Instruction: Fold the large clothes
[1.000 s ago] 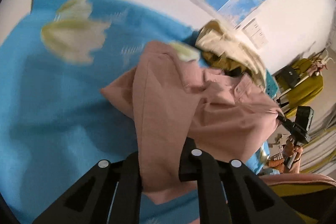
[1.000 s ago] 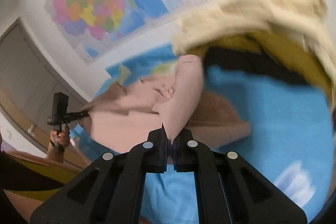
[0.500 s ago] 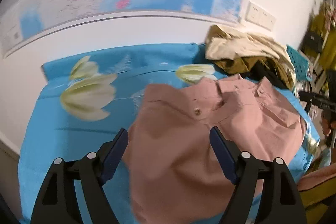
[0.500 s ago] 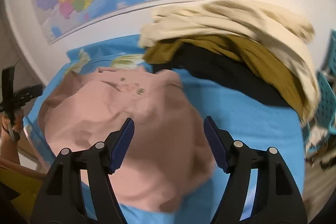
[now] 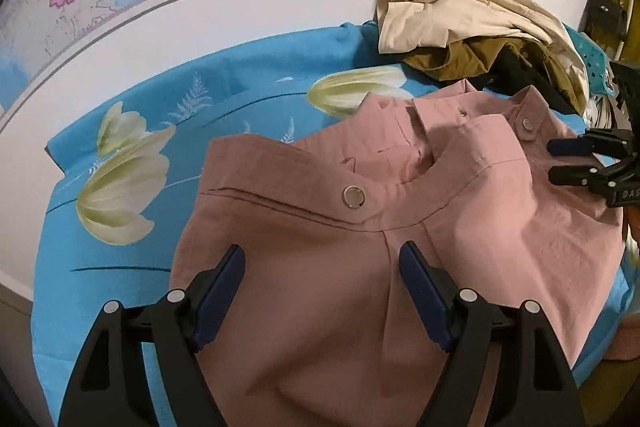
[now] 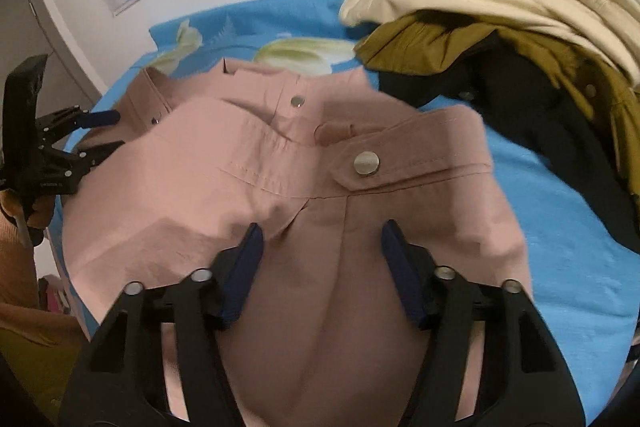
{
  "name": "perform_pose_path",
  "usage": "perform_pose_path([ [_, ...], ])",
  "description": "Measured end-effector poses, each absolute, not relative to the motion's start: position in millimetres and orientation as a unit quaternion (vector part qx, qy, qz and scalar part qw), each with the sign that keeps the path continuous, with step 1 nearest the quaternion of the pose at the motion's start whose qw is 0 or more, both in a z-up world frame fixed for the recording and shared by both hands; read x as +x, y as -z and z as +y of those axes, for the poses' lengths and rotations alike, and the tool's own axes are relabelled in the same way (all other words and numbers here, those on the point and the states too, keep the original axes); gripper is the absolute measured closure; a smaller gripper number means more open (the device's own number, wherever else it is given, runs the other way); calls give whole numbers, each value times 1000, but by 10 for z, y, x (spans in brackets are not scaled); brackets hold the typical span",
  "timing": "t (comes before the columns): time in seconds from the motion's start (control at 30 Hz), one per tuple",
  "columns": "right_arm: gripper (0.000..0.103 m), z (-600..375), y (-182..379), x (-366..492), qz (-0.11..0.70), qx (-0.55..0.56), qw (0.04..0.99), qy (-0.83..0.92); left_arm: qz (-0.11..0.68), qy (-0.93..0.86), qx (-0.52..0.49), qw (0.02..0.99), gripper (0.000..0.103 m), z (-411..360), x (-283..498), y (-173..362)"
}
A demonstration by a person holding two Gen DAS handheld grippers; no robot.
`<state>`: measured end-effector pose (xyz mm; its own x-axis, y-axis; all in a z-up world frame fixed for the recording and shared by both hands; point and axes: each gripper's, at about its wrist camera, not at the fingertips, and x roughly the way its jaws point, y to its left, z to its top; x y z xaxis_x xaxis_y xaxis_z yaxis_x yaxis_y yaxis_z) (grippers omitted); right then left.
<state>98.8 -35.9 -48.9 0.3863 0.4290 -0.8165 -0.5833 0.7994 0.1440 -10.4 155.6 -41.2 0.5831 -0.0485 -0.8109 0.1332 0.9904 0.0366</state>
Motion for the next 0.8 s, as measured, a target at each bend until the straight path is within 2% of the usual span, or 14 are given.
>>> perform_pose_path([
  [0.03, 72, -335, 516, 994, 464, -90, 827, -305, 455, 51, 47, 888, 26, 1556, -96, 419],
  [0.1, 94, -298, 563, 1001, 467, -102, 823, -306, 459, 49, 54, 885, 26, 1538, -70, 459],
  [0.13, 98, -295, 571, 1001, 467, -100, 823, -307, 463, 47, 60, 883, 26, 1525, -53, 485],
  [0.17, 99, -299, 557, 990, 464, -100, 825, -308, 464, 46, 66, 882, 30, 1513, -40, 507],
  [0.23, 100, -337, 485, 976, 450, -86, 831, -316, 464, 50, 70, 882, 50, 1511, -22, 523],
  [0.27, 100, -374, 406, 951, 436, -75, 837, -323, 465, 49, 70, 881, 75, 1526, -7, 526],
  [0.33, 100, -453, 210, 891, 406, -59, 851, -327, 467, 46, 57, 881, 103, 1597, 34, 501],
  [0.53, 100, -614, -294, 912, 313, -22, 896, -313, 406, -5, -10, 914, 101, 1981, 90, 156],
  [0.57, 100, -620, -272, 960, 317, -17, 896, -309, 404, -4, -18, 915, 94, 2033, 99, 124],
  [0.6, 100, -600, -205, 1042, 330, -13, 893, -306, 407, 8, -25, 913, 70, 2057, 103, 108],
  [0.63, 100, -581, -129, 1102, 341, -15, 890, -303, 412, 25, -27, 911, 54, 2056, 107, 100],
  [0.67, 100, -557, -40, 1155, 354, -17, 886, -298, 413, 35, -24, 910, 25, 2046, 106, 98],
  [0.7, 100, -540, 39, 1189, 366, -18, 882, -297, 416, 43, -4, 909, 17, 1983, 93, 107],
  [0.8, 100, -565, 166, 1202, 385, -7, 872, -302, 430, 55, 54, 899, 17, 1807, 111, 184],
])
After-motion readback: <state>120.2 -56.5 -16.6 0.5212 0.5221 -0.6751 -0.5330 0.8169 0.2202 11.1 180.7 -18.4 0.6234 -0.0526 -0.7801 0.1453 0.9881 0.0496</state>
